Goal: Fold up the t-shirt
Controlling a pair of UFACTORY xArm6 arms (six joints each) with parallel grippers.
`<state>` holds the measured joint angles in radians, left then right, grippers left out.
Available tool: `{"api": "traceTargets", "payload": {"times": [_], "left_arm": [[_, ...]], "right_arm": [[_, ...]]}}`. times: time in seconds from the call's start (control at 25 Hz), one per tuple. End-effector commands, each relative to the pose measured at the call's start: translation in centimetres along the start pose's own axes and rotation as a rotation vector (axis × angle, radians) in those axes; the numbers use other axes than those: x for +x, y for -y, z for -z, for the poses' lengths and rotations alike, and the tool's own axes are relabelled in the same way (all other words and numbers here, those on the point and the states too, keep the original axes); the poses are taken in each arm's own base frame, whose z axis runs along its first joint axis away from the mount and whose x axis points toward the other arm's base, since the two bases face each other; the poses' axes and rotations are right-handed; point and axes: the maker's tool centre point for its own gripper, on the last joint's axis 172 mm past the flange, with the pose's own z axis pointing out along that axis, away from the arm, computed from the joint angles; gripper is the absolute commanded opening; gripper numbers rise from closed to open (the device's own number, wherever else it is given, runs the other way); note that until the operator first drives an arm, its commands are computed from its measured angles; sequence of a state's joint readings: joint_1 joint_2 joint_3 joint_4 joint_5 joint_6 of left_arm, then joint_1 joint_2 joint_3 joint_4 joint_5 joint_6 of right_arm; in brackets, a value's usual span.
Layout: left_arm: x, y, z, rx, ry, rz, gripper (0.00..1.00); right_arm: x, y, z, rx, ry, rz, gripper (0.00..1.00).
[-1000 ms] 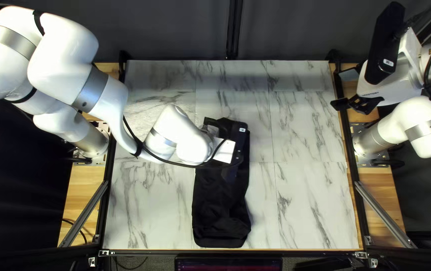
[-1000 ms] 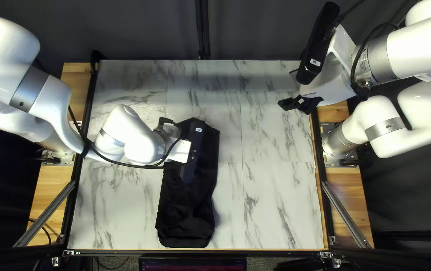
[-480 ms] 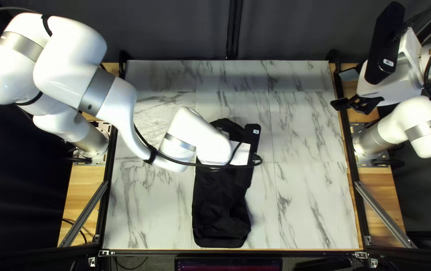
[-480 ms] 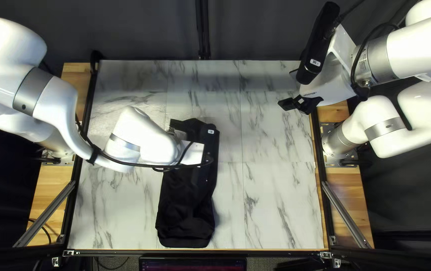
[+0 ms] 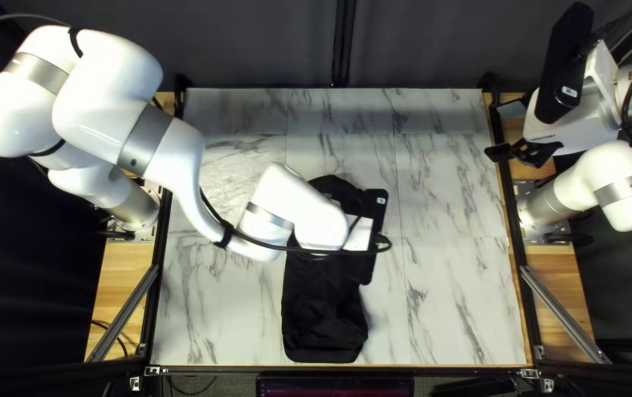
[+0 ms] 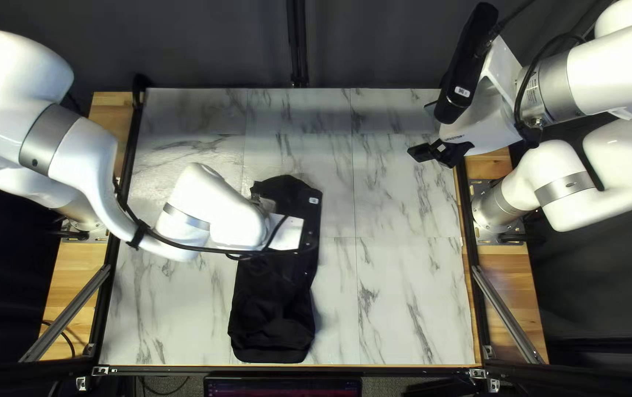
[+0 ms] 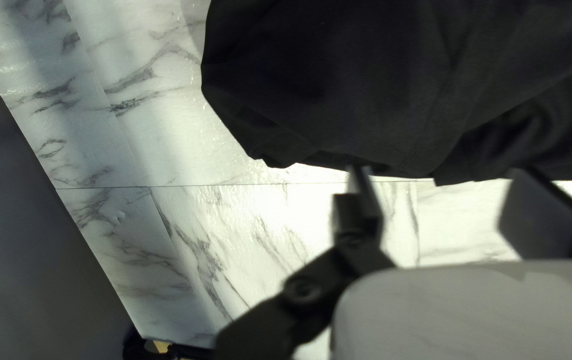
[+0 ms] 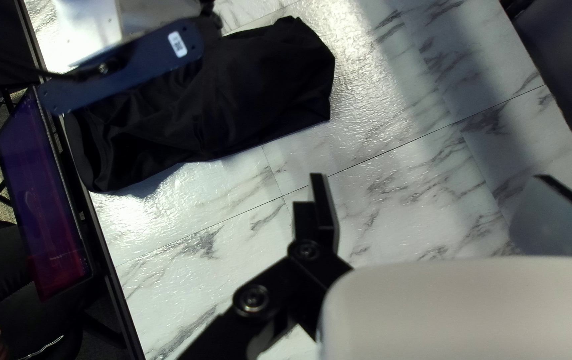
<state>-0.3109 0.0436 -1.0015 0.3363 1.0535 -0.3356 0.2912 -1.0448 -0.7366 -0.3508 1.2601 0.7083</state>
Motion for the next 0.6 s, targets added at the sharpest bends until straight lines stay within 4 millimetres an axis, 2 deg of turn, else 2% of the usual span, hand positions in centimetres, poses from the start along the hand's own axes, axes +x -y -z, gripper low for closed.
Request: {"api": "traceTargets", "payload": {"times": [0.04,0.16,0.32,0.48,0.6], "left_arm": [[-2.9,-0.1,-2.9,-0.013,-0.033,0.067,1.00],[-3.8,0.5,-4.6,-0.021,-0.058,0.094,1.00],[-3.7,1.0,-6.3,-0.037,-0.093,0.124,1.00],[-3.1,0.1,-7.5,-0.051,-0.130,0.148,1.00],[-2.5,-0.6,-7.6,-0.059,-0.158,0.159,1.00]], "right_arm": [[0.0,0.0,0.0,0.000,0.000,0.000,1.00],[0.0,0.0,0.0,0.000,0.000,0.000,1.00],[0.0,0.0,0.0,0.000,0.000,0.000,1.00],[0.0,0.0,0.0,0.000,0.000,0.000,1.00],[0.0,0.0,0.0,0.000,0.000,0.000,1.00]]}}
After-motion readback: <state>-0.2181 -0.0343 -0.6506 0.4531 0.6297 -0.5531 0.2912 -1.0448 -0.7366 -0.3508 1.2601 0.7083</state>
